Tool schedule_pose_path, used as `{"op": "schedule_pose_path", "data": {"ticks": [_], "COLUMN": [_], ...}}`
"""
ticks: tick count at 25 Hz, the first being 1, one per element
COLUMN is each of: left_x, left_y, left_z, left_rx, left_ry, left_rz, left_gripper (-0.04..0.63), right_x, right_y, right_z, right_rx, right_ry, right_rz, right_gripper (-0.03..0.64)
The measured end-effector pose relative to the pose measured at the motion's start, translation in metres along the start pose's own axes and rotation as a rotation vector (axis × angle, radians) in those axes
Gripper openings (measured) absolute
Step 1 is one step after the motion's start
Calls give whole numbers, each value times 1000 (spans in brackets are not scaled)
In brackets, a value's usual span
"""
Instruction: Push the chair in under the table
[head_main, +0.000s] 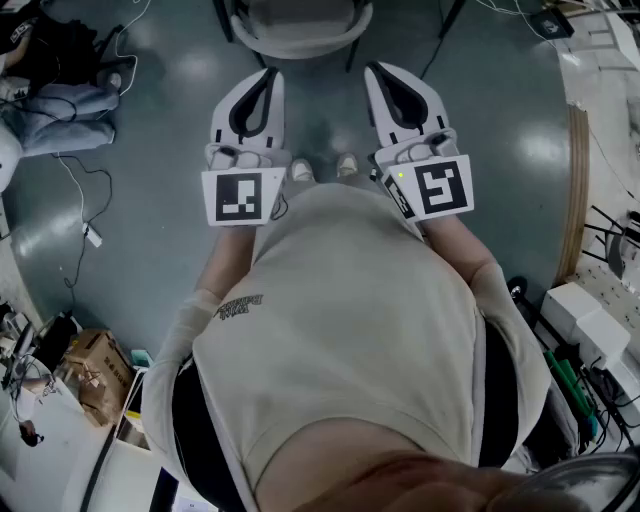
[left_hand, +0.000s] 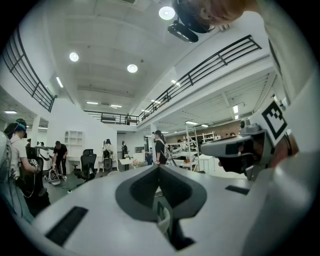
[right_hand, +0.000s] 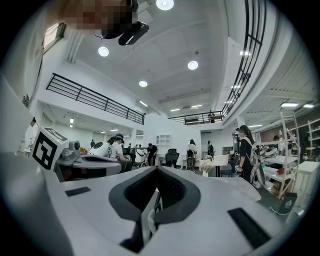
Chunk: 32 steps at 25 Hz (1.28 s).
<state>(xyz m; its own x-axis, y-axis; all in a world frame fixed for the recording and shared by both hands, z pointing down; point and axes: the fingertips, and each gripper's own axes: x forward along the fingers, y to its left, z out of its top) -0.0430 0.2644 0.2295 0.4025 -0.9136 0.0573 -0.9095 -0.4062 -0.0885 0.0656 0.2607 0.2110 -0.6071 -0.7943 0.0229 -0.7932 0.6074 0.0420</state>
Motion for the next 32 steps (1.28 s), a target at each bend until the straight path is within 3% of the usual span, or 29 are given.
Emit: {"op": "schedule_pose_path", "data": {"ticks": [18,32], "left_x": [8,24], "left_y": [-5,-32], "left_z": [-8,-6], "left_rx": [-1,-10], "left_ry": [20,39], "left_rz": [-8,20], "left_gripper": [9,9], "right_x": [3,-12], "right_y": [-4,-35], "right_z": [-10,-14], "right_rx": [24,41], "right_ry": [17,2], "right_rz": [15,40], "right_gripper": [9,9]}}
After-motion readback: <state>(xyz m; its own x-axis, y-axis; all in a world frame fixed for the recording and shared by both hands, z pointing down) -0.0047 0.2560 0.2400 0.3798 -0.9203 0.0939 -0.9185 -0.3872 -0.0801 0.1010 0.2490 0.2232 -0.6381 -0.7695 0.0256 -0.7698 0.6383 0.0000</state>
